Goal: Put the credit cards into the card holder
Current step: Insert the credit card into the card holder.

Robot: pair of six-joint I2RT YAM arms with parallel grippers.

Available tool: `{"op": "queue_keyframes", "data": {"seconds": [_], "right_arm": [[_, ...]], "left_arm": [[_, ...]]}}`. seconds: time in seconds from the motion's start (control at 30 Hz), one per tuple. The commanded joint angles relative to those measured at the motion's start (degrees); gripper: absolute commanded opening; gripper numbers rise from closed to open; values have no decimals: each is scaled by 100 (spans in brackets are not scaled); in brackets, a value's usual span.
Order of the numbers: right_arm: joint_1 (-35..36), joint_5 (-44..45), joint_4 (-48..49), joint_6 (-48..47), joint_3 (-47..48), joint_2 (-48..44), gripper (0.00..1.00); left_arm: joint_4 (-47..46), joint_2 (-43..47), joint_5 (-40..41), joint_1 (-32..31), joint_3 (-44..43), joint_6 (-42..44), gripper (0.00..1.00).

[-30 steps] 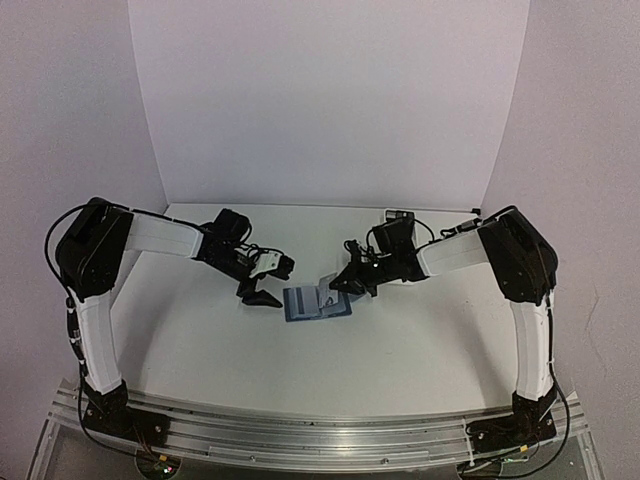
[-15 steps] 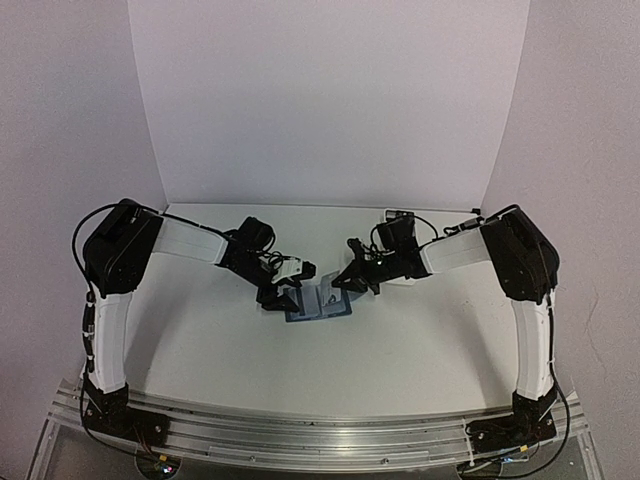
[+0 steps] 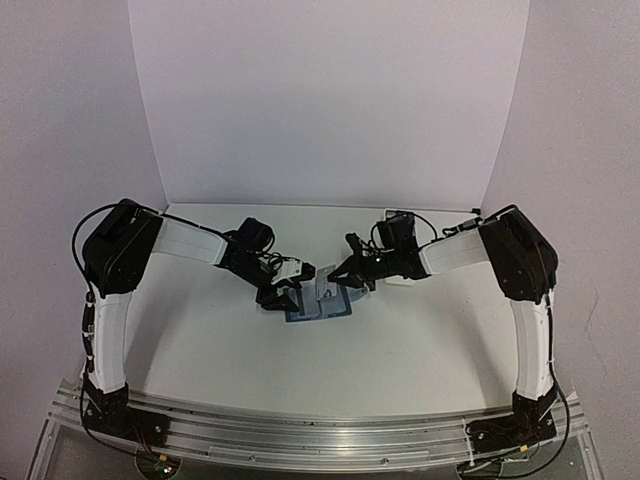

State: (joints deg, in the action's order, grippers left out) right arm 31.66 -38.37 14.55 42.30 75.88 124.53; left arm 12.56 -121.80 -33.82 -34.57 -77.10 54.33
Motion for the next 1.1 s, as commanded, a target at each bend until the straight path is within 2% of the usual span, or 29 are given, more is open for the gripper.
{"op": "queue_keyframes", "data": {"seconds": [0.0, 0.33, 0.47, 1.07], "right_arm": [[109, -77, 235, 37, 138, 245, 0], [130, 194, 168, -122, -159, 188, 0], [69, 343, -328, -558, -97, -15, 0], [-28, 171, -365, -602, -60, -107, 0]], "left_arm": [[502, -37, 490, 27, 211, 223, 67], [546, -34, 423, 37, 191, 219, 67], [559, -28, 432, 38, 213, 208, 67], [532, -2, 424, 36, 231, 167, 67]]}}
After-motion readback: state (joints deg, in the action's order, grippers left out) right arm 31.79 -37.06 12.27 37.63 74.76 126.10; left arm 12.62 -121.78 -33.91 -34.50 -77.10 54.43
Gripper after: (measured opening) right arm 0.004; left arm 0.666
